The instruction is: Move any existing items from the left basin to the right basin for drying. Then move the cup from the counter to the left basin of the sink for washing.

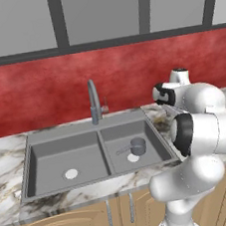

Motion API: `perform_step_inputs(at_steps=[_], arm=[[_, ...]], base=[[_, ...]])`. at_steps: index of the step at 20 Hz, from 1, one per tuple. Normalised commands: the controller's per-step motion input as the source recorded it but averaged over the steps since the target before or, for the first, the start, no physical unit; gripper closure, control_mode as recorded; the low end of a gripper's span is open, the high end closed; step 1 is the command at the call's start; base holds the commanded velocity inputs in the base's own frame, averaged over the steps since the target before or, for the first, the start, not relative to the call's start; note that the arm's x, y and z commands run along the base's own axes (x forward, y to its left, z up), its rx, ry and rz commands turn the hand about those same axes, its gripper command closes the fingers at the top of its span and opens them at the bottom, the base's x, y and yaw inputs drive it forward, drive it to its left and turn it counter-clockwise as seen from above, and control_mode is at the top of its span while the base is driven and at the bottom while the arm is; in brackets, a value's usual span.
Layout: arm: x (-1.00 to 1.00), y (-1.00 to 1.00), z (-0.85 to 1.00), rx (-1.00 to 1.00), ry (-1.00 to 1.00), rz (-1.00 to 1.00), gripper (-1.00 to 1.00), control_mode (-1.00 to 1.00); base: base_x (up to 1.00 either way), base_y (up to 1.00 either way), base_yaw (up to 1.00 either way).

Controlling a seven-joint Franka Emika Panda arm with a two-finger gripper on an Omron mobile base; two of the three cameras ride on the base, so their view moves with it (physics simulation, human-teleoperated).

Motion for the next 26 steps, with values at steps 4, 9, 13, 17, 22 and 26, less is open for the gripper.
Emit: perform_step_inputs(at_steps=[4,9,13,17,22,26], arm=[[-0.16,-0.48,0.16,0.00,0.00,-0.06,-1.00,-1.00],[-0.16,-0.48,0.20,0.00,0.00,-0.06,-1.00,-1.00],[-0.15,-0.46,0.20,0.00,0.00,-0.05,-1.00,-1.00],[-0.10,-0.42,0.21,0.00,0.00,-0.04,-1.00,-1.00],[-0.02,-0.38,0.15,0.00,0.00,-0.01,-1.00,-1.00],[0.04,-0.31,0.00,0.00,0.00,0.00,-1.00,-1.00]], base=[[0.00,0.00,0.00],[0.00,0.00,0.00],[0.00,0.00,0.00],[0.00,0.00,0.00],[0.00,0.00,0.00],[0.00,0.00,0.00]])
